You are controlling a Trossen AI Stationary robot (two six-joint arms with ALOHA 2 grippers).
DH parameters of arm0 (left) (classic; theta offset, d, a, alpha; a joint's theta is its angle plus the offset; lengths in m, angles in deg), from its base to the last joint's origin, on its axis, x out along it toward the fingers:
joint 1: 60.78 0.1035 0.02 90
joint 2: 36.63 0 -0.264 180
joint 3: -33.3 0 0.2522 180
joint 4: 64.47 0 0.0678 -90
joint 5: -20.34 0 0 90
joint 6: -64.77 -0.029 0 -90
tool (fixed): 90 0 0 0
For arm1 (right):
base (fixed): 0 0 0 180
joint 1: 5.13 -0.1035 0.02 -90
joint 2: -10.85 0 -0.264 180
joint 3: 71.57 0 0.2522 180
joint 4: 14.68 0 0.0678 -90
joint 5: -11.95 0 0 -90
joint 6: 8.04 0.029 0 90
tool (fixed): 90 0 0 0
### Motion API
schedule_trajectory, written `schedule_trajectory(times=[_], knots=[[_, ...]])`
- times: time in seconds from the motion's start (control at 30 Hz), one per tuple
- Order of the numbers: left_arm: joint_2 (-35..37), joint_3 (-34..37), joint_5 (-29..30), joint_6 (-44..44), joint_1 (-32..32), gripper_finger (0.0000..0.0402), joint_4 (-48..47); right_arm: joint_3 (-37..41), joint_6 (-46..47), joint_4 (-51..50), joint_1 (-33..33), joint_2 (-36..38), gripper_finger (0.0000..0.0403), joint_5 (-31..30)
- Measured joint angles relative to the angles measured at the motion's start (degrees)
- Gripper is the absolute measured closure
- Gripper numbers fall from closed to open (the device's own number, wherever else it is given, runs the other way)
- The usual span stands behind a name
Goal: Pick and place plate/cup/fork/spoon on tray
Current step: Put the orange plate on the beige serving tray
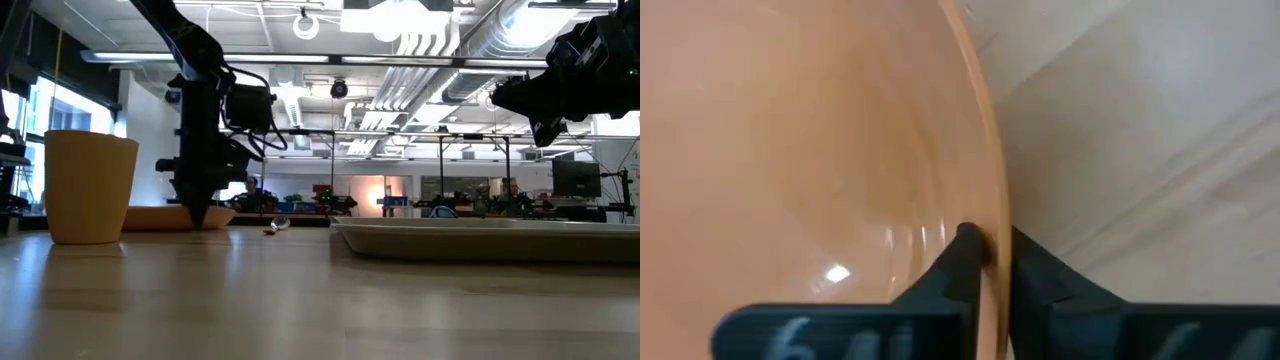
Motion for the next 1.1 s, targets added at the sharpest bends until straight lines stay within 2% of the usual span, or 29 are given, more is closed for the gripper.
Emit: schedule_trajectory(times=[0.13, 0.27, 0.4, 0.6, 0.83, 1.1], knots=[[3.1, 0.1, -0.6, -0.3, 0.0, 0.0384, -1.9, 0.0, 0.0, 0.0, 0.0, 0.0, 0.0403, 0.0], [7.9, 0.1, -0.9, -1.6, -0.4, 0.0397, -2.7, 0.0, 0.0, 0.0, 0.0, 0.0, 0.0403, 0.0], [11.7, -2.4, 0.2, -2.6, -1.4, 0.0398, -5.6, 0.0, 0.0, 0.0, 0.0, 0.0, 0.0403, 0.0], [12.8, -11.0, 2.7, -6.0, -4.6, 0.0400, -11.0, 0.0, 0.0, 0.0, 0.0, 0.0, 0.0403, 0.0], [12.7, -21.2, 6.2, -11.1, -9.5, 0.0400, -11.9, 0.0, 0.0, 0.0, 0.0, 0.0, 0.0403, 0.0], [6.0, -35.9, 7.7, -18.4, -15.5, 0.0400, -11.4, 0.0, 0.0, 0.0, 0.0, 0.0, 0.0403, 0.0]])
